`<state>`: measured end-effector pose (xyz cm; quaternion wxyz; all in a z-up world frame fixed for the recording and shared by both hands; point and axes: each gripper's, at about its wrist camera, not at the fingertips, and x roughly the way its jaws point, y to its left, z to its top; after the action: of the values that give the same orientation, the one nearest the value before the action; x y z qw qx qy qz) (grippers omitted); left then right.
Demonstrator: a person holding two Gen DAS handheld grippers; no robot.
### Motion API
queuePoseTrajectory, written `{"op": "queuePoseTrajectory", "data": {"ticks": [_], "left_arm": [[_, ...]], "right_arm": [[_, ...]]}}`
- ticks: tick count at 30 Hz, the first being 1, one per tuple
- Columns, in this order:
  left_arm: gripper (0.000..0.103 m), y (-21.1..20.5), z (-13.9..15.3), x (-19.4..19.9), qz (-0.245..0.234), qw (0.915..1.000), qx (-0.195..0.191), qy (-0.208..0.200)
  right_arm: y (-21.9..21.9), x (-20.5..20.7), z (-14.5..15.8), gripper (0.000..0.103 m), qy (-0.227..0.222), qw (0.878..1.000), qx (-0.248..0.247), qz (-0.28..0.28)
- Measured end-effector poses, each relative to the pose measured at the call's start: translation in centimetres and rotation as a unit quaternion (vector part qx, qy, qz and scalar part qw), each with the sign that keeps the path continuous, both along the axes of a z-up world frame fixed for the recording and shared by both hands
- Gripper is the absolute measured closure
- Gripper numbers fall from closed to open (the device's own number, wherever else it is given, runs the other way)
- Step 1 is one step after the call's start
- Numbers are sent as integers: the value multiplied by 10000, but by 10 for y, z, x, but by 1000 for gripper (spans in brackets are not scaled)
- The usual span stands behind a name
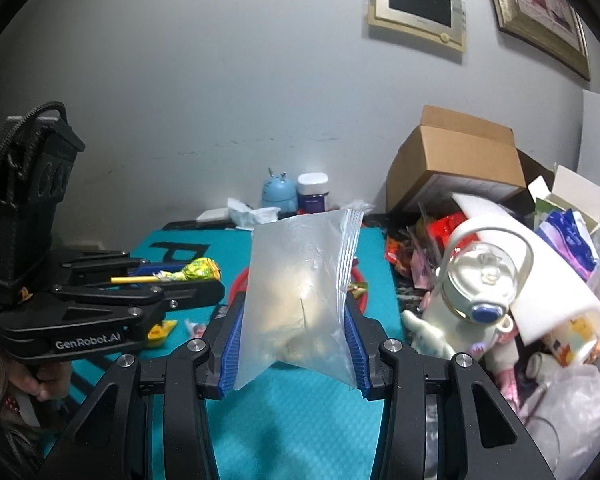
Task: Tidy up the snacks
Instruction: 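Carry the lollipop with the left tool while the right tool carries the cookie bag to the basket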
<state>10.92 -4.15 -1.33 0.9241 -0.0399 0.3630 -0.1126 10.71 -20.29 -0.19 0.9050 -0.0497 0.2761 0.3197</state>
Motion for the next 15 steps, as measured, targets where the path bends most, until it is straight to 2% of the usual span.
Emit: {"op": "queuePoseTrajectory", "data": {"ticks": [6,15], "left_arm": [[77,2,-27,35,-42,9993,-30,378],[77,4,-55,64,-61,9974,-35,721]], "right_arm": [[7,31,-19,59,201,9998,-71,-38],[12,64,-40,59,362,9992,-117,-112]]}}
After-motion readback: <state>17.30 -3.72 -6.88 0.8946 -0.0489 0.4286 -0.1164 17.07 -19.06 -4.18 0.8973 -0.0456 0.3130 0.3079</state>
